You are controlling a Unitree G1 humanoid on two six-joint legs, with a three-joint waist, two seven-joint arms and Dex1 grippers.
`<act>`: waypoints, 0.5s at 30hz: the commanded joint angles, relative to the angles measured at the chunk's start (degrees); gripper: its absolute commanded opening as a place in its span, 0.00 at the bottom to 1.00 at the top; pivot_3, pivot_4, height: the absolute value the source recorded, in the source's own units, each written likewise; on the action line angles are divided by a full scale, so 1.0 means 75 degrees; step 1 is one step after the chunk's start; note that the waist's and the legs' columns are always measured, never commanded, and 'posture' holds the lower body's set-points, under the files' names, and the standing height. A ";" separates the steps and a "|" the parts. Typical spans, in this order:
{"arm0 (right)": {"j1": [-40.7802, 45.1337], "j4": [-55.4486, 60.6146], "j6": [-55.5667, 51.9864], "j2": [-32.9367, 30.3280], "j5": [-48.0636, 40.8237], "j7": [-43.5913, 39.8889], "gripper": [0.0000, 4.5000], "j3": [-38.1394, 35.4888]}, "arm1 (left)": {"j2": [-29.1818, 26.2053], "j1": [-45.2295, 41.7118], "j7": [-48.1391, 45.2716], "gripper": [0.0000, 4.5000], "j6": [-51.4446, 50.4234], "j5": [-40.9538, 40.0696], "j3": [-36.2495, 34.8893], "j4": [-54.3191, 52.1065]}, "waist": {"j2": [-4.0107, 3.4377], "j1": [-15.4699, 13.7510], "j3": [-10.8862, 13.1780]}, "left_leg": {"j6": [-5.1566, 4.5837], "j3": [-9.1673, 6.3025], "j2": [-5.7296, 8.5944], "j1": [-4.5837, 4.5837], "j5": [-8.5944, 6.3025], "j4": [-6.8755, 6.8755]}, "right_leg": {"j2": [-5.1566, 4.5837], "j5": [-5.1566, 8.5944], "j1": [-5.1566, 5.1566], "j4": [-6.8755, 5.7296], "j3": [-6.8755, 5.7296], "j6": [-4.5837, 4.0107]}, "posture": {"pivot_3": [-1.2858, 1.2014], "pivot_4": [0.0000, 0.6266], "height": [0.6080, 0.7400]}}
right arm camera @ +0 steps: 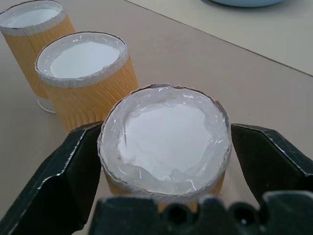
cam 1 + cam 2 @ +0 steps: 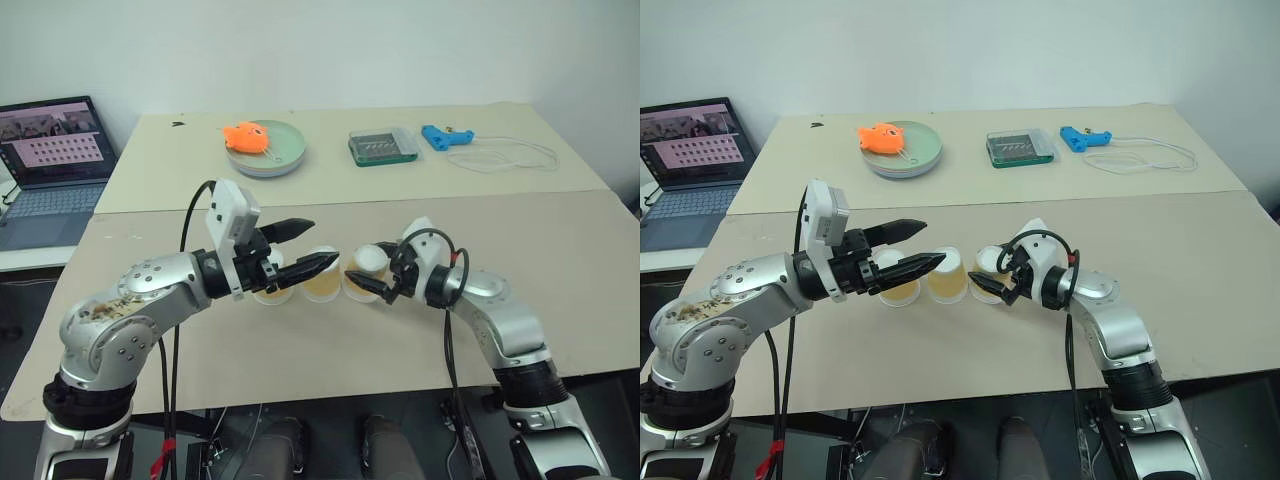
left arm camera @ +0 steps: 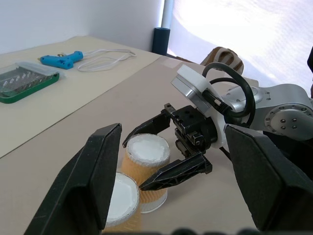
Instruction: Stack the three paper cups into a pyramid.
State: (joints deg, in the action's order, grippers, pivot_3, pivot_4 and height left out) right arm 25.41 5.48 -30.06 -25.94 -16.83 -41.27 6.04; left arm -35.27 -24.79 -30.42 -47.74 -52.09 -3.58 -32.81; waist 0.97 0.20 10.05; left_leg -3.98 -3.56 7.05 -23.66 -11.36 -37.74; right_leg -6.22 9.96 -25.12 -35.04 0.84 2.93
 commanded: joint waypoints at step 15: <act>0.0292 0.2649 -0.1215 -0.0609 -0.1367 -0.0132 0.99 -0.0682 | -0.0030 -0.0144 -0.0053 0.79 0.0098 -0.0025 -0.0172 -0.0104 | 0.0001 -0.0022 0.0000 | 0.0000 0.0000 -0.0002 -0.0007 -0.0001 0.0000 | -0.0001 0.0002 -0.0002 0.0001 -0.0001 0.0003 | 0.52 0.24 0.92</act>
State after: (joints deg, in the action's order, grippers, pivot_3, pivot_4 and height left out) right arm 25.74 21.92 -38.21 -29.77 -25.40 -42.65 2.96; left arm -35.27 -24.80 -30.55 -47.74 -51.99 -3.57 -32.76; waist 0.97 0.03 10.06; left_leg -3.98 -3.56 7.04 -23.71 -11.36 -37.74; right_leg -6.23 9.98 -25.13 -35.03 0.83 2.96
